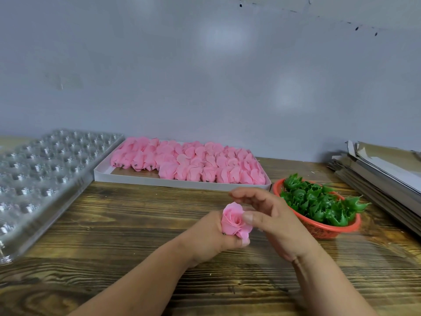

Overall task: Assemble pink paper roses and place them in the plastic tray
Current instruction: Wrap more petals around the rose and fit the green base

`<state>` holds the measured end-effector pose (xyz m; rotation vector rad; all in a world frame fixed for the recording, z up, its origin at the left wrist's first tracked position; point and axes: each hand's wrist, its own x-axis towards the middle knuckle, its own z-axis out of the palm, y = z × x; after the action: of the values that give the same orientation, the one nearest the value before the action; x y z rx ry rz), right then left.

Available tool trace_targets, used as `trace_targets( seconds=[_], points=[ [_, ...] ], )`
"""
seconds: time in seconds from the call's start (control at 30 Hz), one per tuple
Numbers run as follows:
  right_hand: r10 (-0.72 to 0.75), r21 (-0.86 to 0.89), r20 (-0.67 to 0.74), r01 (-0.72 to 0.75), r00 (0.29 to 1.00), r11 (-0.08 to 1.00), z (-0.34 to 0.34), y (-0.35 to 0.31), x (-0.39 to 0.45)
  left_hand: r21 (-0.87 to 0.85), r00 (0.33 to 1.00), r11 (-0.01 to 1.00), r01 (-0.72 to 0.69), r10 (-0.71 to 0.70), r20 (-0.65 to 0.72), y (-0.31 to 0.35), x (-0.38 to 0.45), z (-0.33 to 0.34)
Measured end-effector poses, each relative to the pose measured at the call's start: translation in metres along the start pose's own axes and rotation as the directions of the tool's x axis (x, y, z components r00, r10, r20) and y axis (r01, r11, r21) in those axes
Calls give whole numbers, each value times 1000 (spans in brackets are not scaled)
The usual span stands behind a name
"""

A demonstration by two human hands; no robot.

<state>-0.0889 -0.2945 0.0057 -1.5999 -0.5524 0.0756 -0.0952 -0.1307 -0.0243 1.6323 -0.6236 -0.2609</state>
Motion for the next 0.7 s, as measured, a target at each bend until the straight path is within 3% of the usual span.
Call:
trace_targets(
  seconds=[0.2,0.3,0.5,0.7],
  points=[
    [46,-304,134,-3,990,953,-10,-5,-1,-65,1000,998,3,-2,15,3,0,-3],
    [67,-310,223,6,972,951,-12,-9,-3,-109,998,993,52,-49,24,2,-2,-4],
    [62,-276,169,-14,984,961,-6,-9,-3,-83,990,989,124,-117,79,0,-2,-5],
    [29,-220,122,-1,992,976,0,-5,-1,-75,990,988,136,-133,40,1,-1,-1]
  ],
)
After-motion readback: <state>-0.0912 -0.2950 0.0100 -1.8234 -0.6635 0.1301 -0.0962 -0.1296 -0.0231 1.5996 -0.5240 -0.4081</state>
